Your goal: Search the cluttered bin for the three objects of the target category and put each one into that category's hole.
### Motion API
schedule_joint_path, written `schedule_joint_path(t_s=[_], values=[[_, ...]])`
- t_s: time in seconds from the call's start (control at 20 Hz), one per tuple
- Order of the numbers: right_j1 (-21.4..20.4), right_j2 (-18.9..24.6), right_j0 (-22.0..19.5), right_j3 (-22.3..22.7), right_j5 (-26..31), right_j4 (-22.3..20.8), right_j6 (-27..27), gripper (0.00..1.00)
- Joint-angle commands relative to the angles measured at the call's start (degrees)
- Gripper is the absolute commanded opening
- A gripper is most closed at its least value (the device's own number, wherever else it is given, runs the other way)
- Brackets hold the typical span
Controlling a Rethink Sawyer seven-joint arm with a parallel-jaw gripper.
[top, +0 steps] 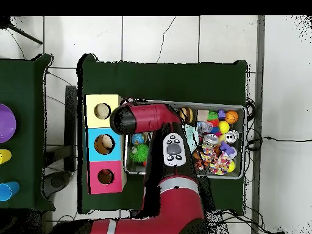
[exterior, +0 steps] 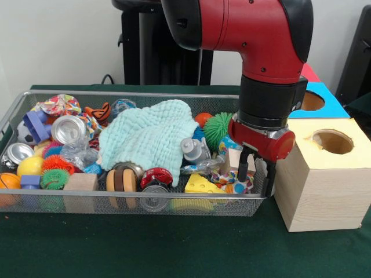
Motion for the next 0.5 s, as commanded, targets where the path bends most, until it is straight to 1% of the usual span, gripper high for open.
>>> schedule_joint_path(t_s=[0.05,0.3,0.35,0.5], values=[[2.8,5.9,-1.5,9.1,1.2,-5.3,-9.6,1.0],[2.3,7.0,-2.7,9.6,1.7,-5.4,-10.2,1.0],[1.7,7.5,-3.1,10.3,1.5,-5.4,-10.4,1.0],[0.8,7.6,-2.7,11.3,1.9,-5.4,-9.9,1.0]])
